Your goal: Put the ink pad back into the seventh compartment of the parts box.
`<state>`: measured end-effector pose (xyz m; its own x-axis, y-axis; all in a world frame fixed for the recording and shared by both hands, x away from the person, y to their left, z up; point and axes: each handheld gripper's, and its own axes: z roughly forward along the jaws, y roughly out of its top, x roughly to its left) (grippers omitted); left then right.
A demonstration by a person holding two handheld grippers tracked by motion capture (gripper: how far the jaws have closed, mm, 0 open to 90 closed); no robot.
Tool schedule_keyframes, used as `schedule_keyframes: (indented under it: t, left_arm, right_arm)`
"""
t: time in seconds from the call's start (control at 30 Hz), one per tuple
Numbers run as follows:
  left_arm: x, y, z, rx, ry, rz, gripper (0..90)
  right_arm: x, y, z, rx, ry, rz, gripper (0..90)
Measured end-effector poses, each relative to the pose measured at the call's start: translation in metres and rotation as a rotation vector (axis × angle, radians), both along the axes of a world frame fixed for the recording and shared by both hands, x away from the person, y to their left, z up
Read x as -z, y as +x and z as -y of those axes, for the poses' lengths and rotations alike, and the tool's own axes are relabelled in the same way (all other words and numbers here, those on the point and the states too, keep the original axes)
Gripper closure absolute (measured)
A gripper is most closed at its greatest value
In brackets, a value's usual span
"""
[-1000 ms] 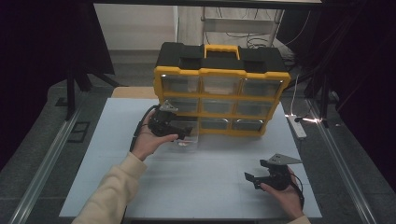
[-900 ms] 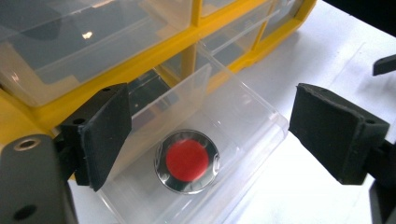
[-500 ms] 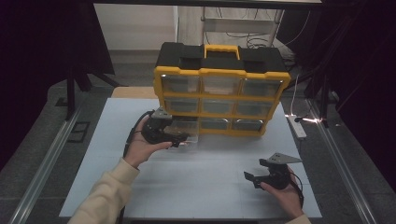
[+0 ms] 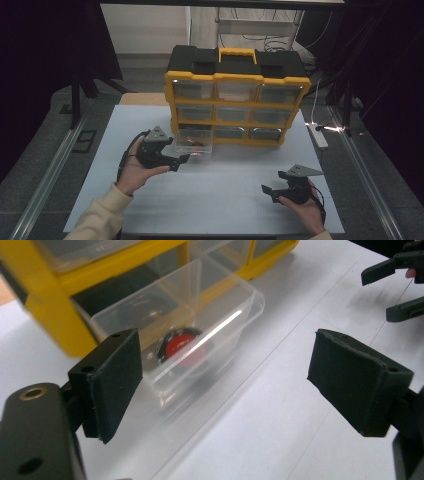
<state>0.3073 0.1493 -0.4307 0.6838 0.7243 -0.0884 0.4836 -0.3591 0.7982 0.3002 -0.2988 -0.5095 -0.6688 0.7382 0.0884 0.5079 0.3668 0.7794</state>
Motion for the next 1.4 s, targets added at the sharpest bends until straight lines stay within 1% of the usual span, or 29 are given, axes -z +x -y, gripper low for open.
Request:
schedule_keyframes:
  t: [0.1,0.23,0.43,0.53,0.6,0.63,0.7,0.73,0.8,0.93,1.07,1.27,1.4]
  left_arm:
    - [0.005,-0.009,-0.009,-0.012,0.001,0.016,15.8]
    - [0.014,-0.02,-0.023,-0.04,0.003,0.019,15.8]
    - [0.037,-0.038,-0.045,-0.089,-0.005,-0.016,15.8]
    - [0.052,-0.045,-0.057,-0.11,-0.01,-0.045,15.7]
    - [0.06,-0.047,-0.063,-0.129,-0.013,-0.06,15.7]
    - [0.063,-0.048,-0.066,-0.145,-0.013,-0.062,15.6]
    - [0.069,-0.048,-0.072,-0.157,-0.025,-0.065,15.6]
    - [0.071,-0.047,-0.074,-0.162,-0.023,-0.068,15.6]
    - [0.075,-0.047,-0.076,-0.167,-0.01,-0.071,15.5]
    - [0.078,-0.043,-0.075,-0.172,0.008,-0.061,15.3]
    - [0.079,-0.041,-0.075,-0.175,0.011,-0.052,15.2]
    - [0.081,-0.041,-0.074,-0.17,0.016,-0.055,14.9]
    - [0.081,-0.04,-0.074,-0.17,0.012,-0.061,14.8]
  right_arm:
    - [0.0,0.0,0.0,0.002,0.0,0.0,11.2]
    - [0.0,0.001,-0.001,0.0,0.006,-0.003,11.1]
    - [0.001,0.002,-0.003,-0.002,0.006,-0.006,11.1]
    - [0.001,0.002,-0.002,0.0,0.007,-0.005,11.1]
    - [0.001,0.002,-0.003,0.002,0.007,-0.004,11.1]
    - [0.0,0.002,-0.003,0.002,0.008,-0.004,11.1]
    - [0.001,0.002,-0.003,0.001,0.009,-0.005,11.1]
    - [0.001,0.002,-0.003,-0.001,0.006,-0.003,11.1]
    - [0.001,0.002,-0.003,-0.002,0.006,-0.003,11.1]
    - [0.001,0.004,-0.003,-0.002,0.004,-0.003,11.1]
    - [0.001,0.003,-0.003,-0.005,0.004,-0.002,11.1]
    - [0.001,0.002,-0.002,-0.002,0.0,-0.001,11.1]
    - [0.001,0.002,-0.001,-0.001,0.006,-0.004,11.1]
